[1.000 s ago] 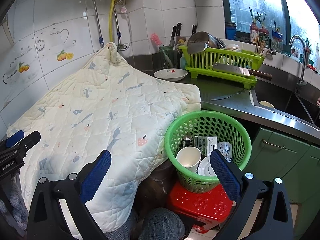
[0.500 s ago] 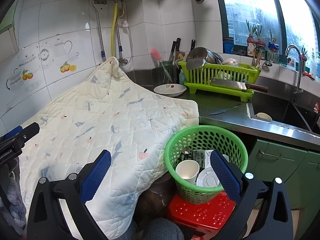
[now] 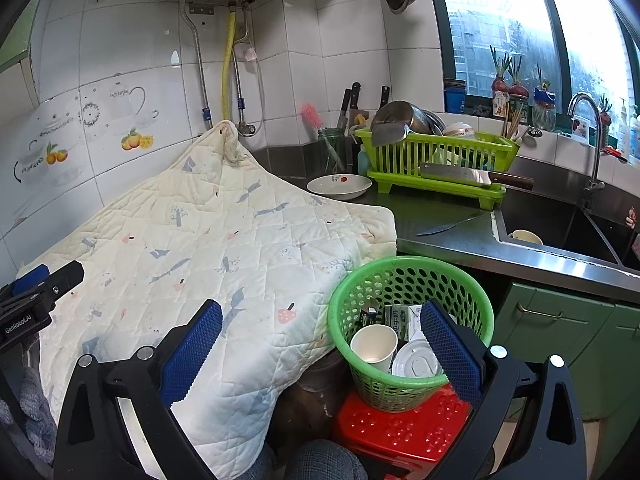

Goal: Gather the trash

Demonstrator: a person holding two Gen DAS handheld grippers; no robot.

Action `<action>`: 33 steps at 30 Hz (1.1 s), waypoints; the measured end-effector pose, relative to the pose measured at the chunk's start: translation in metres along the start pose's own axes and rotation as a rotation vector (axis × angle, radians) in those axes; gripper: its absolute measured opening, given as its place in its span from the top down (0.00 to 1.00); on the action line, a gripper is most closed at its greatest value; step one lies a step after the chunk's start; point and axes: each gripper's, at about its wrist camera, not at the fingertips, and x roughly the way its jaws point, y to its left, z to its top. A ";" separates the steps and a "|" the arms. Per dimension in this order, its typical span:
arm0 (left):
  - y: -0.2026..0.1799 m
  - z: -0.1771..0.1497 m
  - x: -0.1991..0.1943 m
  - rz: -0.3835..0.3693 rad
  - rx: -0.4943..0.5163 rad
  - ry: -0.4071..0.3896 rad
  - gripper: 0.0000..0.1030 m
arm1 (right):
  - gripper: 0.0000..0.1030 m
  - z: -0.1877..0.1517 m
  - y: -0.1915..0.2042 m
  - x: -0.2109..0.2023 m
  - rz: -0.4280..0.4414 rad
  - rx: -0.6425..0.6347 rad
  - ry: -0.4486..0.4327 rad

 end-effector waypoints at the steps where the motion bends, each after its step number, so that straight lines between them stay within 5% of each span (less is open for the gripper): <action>1: 0.000 0.000 0.000 0.000 0.000 -0.001 0.05 | 0.07 0.000 0.000 0.000 -0.004 -0.001 -0.002; 33: 0.002 0.000 0.003 0.003 -0.002 0.013 0.05 | 0.07 0.001 0.002 0.002 0.002 -0.003 0.004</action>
